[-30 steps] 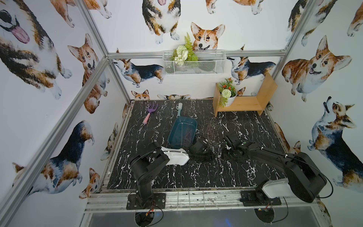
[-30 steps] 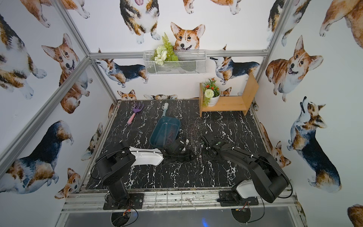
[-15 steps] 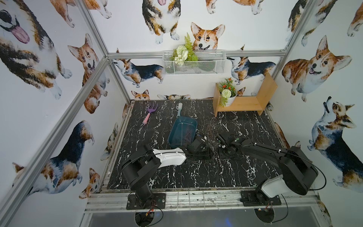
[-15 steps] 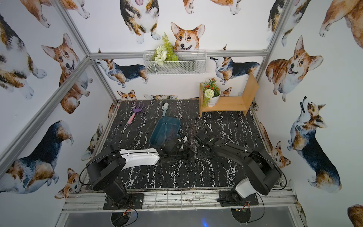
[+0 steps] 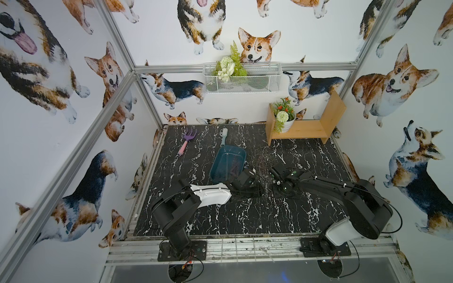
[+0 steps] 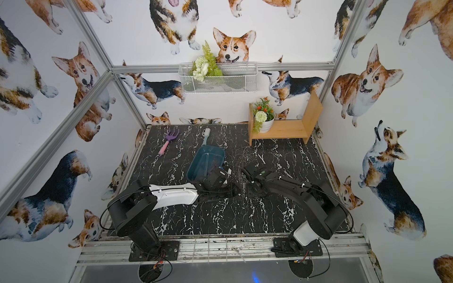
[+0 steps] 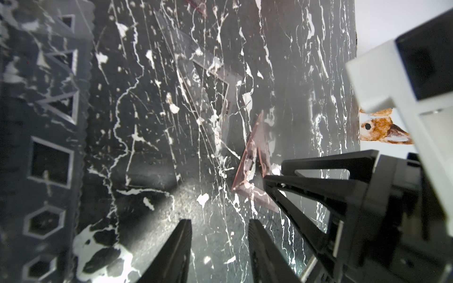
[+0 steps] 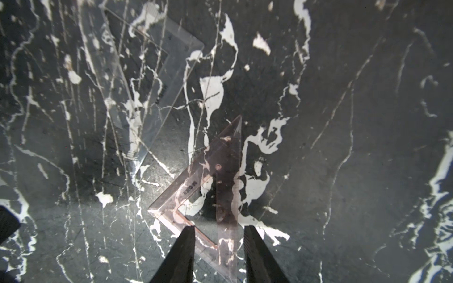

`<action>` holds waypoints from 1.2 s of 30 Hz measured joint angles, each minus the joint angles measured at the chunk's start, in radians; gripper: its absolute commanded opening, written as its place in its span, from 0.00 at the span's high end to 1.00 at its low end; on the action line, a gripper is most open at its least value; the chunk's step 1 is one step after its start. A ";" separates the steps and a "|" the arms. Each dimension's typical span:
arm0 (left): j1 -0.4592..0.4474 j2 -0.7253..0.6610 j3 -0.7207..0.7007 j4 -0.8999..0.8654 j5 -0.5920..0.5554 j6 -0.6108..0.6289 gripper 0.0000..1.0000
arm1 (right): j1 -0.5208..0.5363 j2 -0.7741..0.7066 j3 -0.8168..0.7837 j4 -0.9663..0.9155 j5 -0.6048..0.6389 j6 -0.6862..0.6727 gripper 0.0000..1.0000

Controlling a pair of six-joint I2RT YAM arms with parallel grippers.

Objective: Put the scattered rulers into the storage box
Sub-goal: Pick up the ruler from the center of the board.

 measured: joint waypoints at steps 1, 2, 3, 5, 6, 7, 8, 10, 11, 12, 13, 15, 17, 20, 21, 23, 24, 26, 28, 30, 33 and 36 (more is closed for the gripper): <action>0.000 0.000 0.000 0.000 0.000 -0.002 0.56 | 0.000 0.005 0.002 0.000 0.000 0.000 0.63; 0.000 0.000 0.000 0.000 0.000 -0.003 0.56 | 0.000 0.011 0.004 0.001 0.000 -0.001 0.63; 0.000 0.000 0.000 0.000 0.000 -0.005 0.56 | 0.000 0.014 0.005 0.002 0.000 -0.003 0.63; 0.000 0.000 0.000 0.001 0.000 -0.011 0.56 | 0.000 0.025 0.011 0.003 0.000 -0.009 0.64; 0.000 0.000 0.000 0.001 0.000 -0.013 0.56 | 0.000 0.029 0.013 0.005 0.000 -0.015 0.64; 0.000 0.000 0.000 0.001 0.001 -0.013 0.56 | 0.000 0.033 0.013 0.006 0.000 -0.016 0.65; 0.000 0.001 0.000 0.003 0.003 -0.013 0.56 | 0.000 0.037 0.015 0.006 0.000 -0.016 0.65; 0.000 0.003 0.000 0.007 0.003 -0.013 0.56 | 0.000 0.044 0.018 0.009 0.000 -0.018 0.65; 0.000 0.004 0.000 0.007 0.003 -0.013 0.56 | 0.000 0.048 0.019 0.010 0.001 -0.019 0.66; 0.000 0.005 0.000 0.009 0.003 -0.013 0.56 | 0.000 0.050 0.021 0.009 0.002 -0.019 0.66; 0.000 0.006 -0.001 0.014 0.004 -0.014 0.56 | 0.000 0.054 0.023 0.010 0.003 -0.019 0.66; -0.001 0.009 -0.001 0.022 0.006 -0.020 0.56 | 0.000 0.059 0.026 0.010 0.005 -0.019 0.67; -0.001 0.012 -0.001 0.025 0.007 -0.020 0.56 | 0.000 0.063 0.026 0.010 0.010 -0.019 0.66; -0.001 0.012 -0.001 0.031 0.007 -0.020 0.56 | 0.000 0.065 0.027 0.009 0.018 -0.019 0.67; -0.001 0.012 -0.001 0.032 0.008 -0.020 0.56 | 0.000 0.066 0.028 0.009 0.020 -0.020 0.67; -0.001 0.013 -0.001 0.036 0.008 -0.020 0.56 | 0.000 0.070 0.030 0.009 0.025 -0.021 0.68; -0.001 0.014 -0.001 0.037 0.009 -0.020 0.56 | 0.000 0.071 0.030 0.009 0.026 -0.021 0.69; -0.003 0.016 -0.003 0.040 0.011 -0.020 0.56 | 0.000 0.077 0.030 0.010 0.026 -0.022 0.70; -0.003 0.019 -0.006 0.044 0.015 -0.021 0.56 | 0.000 0.081 0.032 0.011 0.026 -0.022 0.72; -0.003 0.023 -0.010 0.047 0.019 -0.025 0.56 | 0.000 0.082 0.031 0.013 0.026 -0.022 0.72; -0.005 0.034 -0.012 0.059 0.029 -0.036 0.55 | -0.001 0.082 0.025 0.021 0.026 -0.022 0.73; -0.010 0.053 -0.012 0.082 0.040 -0.044 0.55 | -0.002 0.078 0.016 0.033 0.025 -0.022 0.74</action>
